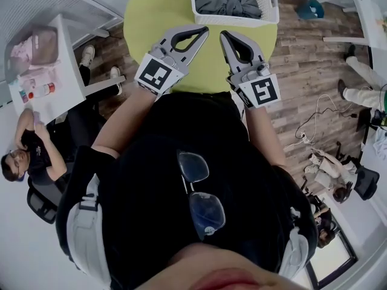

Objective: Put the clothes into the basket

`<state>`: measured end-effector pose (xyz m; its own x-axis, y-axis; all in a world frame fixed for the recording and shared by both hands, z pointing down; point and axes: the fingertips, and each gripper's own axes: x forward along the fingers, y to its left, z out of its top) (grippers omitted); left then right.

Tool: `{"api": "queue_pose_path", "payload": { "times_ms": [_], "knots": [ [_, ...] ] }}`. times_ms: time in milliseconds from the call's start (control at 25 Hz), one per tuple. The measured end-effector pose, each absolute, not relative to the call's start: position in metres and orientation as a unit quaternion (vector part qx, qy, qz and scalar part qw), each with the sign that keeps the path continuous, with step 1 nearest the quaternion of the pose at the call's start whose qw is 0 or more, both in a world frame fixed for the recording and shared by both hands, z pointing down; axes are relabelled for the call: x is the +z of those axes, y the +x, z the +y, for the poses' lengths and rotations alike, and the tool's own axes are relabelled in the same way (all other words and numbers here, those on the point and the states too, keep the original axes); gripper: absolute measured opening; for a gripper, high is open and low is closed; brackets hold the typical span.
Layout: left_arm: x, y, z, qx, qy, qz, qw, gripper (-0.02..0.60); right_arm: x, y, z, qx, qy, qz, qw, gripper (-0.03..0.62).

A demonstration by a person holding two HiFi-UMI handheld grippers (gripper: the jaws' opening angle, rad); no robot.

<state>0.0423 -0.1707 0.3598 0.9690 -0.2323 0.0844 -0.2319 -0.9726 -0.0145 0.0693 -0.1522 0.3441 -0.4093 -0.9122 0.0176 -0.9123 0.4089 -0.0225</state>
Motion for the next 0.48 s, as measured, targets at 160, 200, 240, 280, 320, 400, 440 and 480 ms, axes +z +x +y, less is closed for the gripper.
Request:
{"api": "queue_pose_path", "payload": {
  "times_ms": [160,200,240,280,320,400,440,480],
  "knots": [
    [0.3617,0.0417,-0.1684,-0.044,-0.992,0.118,0.001,0.011,0.3447,0.068,-0.1504,0.012,0.54,-0.841,0.002,0.025],
    [0.3619,0.0413,-0.1672,-0.044,-0.992,0.117,0.001,0.011,0.3449,0.0678,-0.1493,0.012,0.54,-0.841,0.003,0.025],
    [0.3619,0.0409,-0.1659,-0.045,-0.992,0.117,0.002,0.011,0.3454,0.0679,-0.148,0.014,0.541,-0.841,0.003,0.025],
    [0.362,0.0406,-0.1647,-0.045,-0.992,0.118,0.002,0.011,0.3462,0.0683,-0.1467,0.017,0.541,-0.841,0.002,0.025],
    [0.3621,0.0406,-0.1637,-0.043,-0.992,0.119,0.001,0.011,0.347,0.0691,-0.1454,0.021,0.542,-0.84,0.002,0.025],
    [0.3616,0.0409,-0.1623,-0.037,-0.992,0.121,-0.001,0.011,0.3487,0.0711,-0.1435,0.024,0.544,-0.839,0.005,0.025],
    [0.3613,0.0407,-0.1617,-0.039,-0.992,0.121,0.001,0.011,0.3493,0.0718,-0.1429,0.025,0.544,-0.839,0.007,0.025],
    [0.361,0.0402,-0.1612,-0.043,-0.992,0.121,0.003,0.011,0.3487,0.0718,-0.1427,0.024,0.544,-0.839,0.007,0.025]
  ]
}}
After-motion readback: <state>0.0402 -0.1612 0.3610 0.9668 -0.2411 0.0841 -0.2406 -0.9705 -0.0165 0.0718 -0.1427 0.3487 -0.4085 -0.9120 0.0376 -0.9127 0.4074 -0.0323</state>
